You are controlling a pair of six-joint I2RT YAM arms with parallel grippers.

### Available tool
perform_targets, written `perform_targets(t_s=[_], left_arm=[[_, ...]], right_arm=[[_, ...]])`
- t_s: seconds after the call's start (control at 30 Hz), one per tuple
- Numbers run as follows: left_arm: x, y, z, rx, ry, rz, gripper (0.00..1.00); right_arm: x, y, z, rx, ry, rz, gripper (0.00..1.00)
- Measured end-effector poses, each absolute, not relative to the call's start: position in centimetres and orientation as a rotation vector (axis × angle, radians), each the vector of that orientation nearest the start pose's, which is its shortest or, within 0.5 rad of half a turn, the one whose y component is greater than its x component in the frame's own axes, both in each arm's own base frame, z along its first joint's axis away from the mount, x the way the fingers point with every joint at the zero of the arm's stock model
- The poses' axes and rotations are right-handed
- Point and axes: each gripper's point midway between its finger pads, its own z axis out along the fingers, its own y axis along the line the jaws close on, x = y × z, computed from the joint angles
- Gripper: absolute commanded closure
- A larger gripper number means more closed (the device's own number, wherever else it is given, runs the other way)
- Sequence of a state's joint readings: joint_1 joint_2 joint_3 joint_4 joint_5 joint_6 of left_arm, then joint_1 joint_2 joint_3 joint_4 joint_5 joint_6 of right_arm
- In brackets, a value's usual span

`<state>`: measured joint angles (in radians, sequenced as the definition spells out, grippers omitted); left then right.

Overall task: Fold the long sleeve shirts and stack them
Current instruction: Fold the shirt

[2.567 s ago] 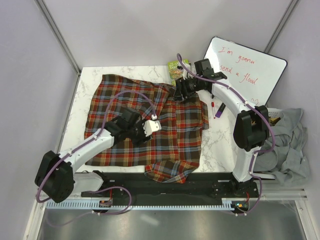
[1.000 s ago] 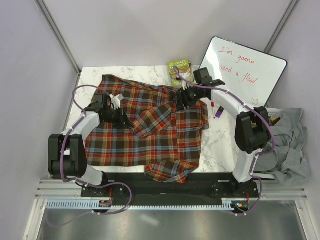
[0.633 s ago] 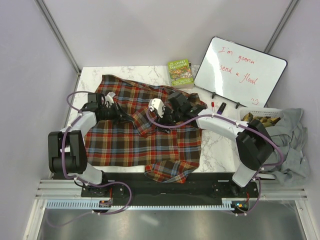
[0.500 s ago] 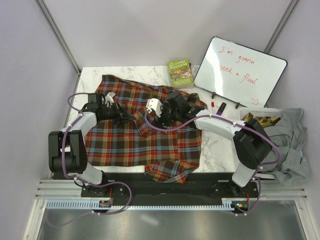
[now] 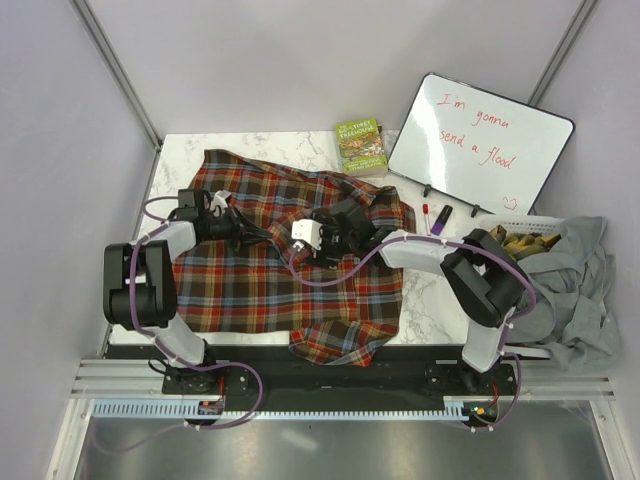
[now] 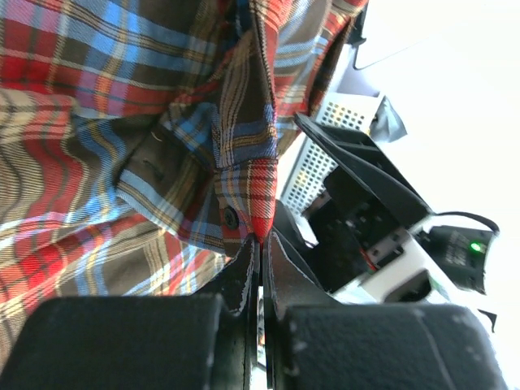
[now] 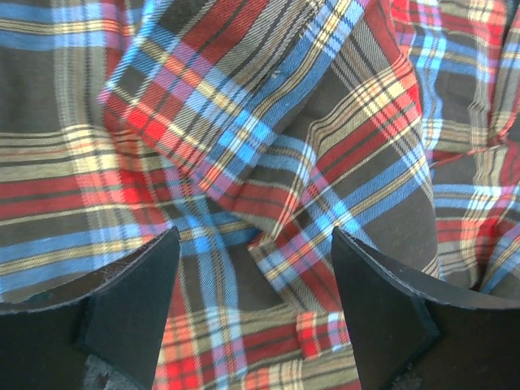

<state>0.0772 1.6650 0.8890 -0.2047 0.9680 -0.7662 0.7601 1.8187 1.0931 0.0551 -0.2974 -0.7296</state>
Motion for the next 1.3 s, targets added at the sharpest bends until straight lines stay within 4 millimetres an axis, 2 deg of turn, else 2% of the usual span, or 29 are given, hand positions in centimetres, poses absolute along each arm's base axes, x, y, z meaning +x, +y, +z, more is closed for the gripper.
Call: perform_targets(t_s=[0.17,0.33,0.53,0.6,0.73,0.97,1.03,1.07,1.1,1.2,1.3], left_arm=[[33.0,-13.7,10.9,-0.658,2.453,-1.555,0.98],[32.7,-13.8,11.6,-0.638,2.437,-1.613,0.98],[32.5,-13.9,12.4,-0.621,2.418,-1.674,0.98],[32.5,-13.9,12.5,-0.625,2.413,-1.683,0.98],[32.6,-13.9,12.9,-0.64,2.403,-1.7,0.98],[32.8,-13.9,13.8,-0.648,2.376,-1.743,0.98],[32.8,-14.0,14.0,-0.651,2.372,-1.755,0.98],[32.8,-14.0,14.1,-0.653,2.371,-1.758,0.98],[32.8,-14.0,14.1,-0.652,2.369,-1.762,0.98],[32.8,-14.0,14.3,-0.649,2.364,-1.771,0.98],[32.7,-14.1,14.5,-0.643,2.361,-1.785,0.98]], right_arm=[[34.5,35.6,6.1,-1.623,1.47,0.302,0.3],[35.2,35.9,5.6,-1.604,1.445,0.271,0.25],[35.8,36.2,6.0,-1.599,1.389,0.244,0.27],[35.9,36.3,6.1,-1.605,1.369,0.231,0.31],[36.0,36.1,5.7,-1.615,1.327,0.203,0.46],[35.9,35.3,4.7,-1.626,1.278,0.145,0.45],[35.7,35.1,4.5,-1.622,1.275,0.141,0.52],[35.7,35.1,4.5,-1.616,1.271,0.14,0.58],[35.8,35.1,4.6,-1.608,1.266,0.139,0.73],[35.9,35.3,5.1,-1.574,1.255,0.145,1.0],[35.9,35.3,5.2,-1.56,1.256,0.152,1.0]])
